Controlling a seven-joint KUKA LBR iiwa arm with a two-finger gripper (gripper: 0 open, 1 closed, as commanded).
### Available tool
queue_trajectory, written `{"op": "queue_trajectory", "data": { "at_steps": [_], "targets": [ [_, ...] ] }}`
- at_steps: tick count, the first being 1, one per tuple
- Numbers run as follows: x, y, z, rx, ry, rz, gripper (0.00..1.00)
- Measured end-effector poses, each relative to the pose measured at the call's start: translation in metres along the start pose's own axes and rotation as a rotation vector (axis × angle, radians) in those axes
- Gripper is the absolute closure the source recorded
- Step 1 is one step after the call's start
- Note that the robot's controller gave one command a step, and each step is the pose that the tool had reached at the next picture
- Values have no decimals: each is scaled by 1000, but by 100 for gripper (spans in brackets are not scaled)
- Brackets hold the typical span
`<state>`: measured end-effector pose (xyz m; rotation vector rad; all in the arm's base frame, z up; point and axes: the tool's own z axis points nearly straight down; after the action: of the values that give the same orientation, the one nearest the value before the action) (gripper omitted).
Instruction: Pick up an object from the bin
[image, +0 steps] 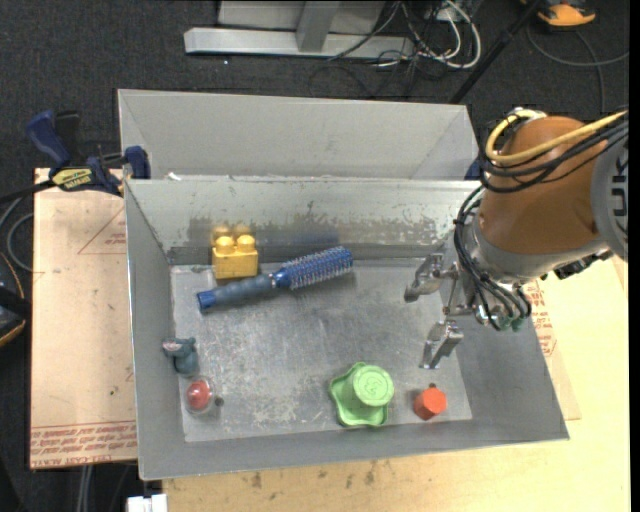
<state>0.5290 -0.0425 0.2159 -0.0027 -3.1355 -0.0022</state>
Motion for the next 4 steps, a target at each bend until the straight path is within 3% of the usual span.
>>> {"op": "queue_trajectory", "data": {
  "at_steps": [1,2,3,4],
  "targets": [
    [18,34,142,4,-15,-572,0],
    [29,50,115,2,-9,-574,0],
    [33,33,103,2,-8,-469,0],
    [26,50,142,6,-18,-497,0]
  ]
}}
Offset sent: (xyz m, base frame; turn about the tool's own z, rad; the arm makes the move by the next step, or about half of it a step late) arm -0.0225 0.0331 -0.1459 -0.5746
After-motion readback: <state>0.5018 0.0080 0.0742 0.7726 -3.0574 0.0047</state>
